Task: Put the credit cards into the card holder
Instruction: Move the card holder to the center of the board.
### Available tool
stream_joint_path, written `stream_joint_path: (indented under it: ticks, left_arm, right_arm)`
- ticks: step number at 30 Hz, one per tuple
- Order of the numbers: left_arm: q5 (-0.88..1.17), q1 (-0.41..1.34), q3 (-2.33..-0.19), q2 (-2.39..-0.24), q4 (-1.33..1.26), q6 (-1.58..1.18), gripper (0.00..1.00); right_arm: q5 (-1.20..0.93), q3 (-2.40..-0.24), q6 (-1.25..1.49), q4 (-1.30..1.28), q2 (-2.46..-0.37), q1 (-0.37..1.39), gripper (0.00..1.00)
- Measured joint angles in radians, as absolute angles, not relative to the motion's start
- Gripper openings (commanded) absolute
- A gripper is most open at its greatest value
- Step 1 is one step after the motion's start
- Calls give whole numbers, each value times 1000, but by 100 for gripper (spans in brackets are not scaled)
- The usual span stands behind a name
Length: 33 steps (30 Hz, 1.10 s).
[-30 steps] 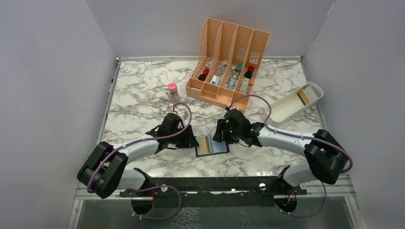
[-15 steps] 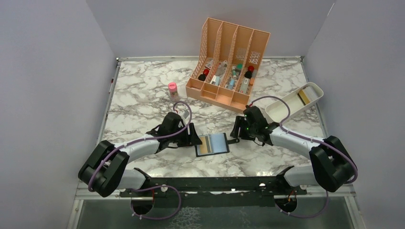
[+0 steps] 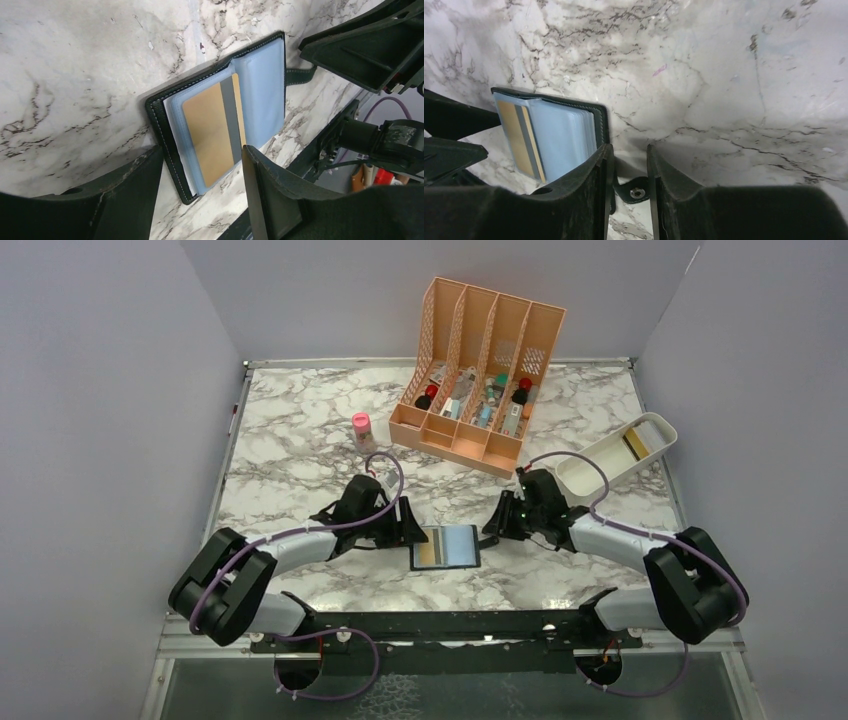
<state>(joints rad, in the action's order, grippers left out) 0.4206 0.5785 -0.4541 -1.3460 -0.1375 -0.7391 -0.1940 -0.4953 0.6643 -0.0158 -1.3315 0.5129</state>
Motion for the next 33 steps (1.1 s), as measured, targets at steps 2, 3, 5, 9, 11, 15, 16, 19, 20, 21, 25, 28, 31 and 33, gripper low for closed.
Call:
stream_joint_path:
  ticks: [2,3,5,9,11,15,16,19,20,21,25,28,31,33]
  left_arm:
    - [433,580,-454,-1348,-138,-749,57]
    - [439,581,-454,-1348,-141,-754,57]
    - [449,586,-455,-1347,-145,-765,57]
    - [466,598,-460,-1333,-149,-786,57]
    - [471,606,-466,-1318,-151,-794,57]
    - [483,624,-485,-1310,-163,-805,58]
    - [483,625,-486,-1309,-164,-805,59]
    - [481,629,-487,-1309,-157,-803,60]
    - [479,629,-487,-1309,-148,-800,60]
    - [474,629,-487,-1309,-139,-796,60]
    - [430,629,-493,-1305,-75,-769,60]
    - [393,629,-495,-1296,-41,-749,62]
    - [371,629,-495,-1296,-18,-737,62]
    - [365,629,-495,-1296,-10,-734,62]
  right_arm:
    - [-219,-488,671,-14,-1330,513,31]
    - [-229,-486,673,-15,-1327,513,30]
    - [-248,-479,677,-17,-1310,513,29]
    - [-271,-474,680,-15,-1242,513,29]
    - [-286,-474,680,-10,-1217,513,35]
    - [-294,-477,679,-28,-1210,513,55]
    - [-288,-480,678,-48,-1209,513,58]
    - [-248,-487,692,-111,-1196,513,61]
    - [-231,-487,705,-136,-1184,513,61]
    - [-218,-487,714,-155,-1174,513,61]
    - [-154,-484,752,-209,-1121,513,62]
    - [-120,-483,768,-235,-1105,513,61]
    - [-115,-478,781,-241,-1105,513,61]
    - [-115,-466,790,-241,-1106,513,61]
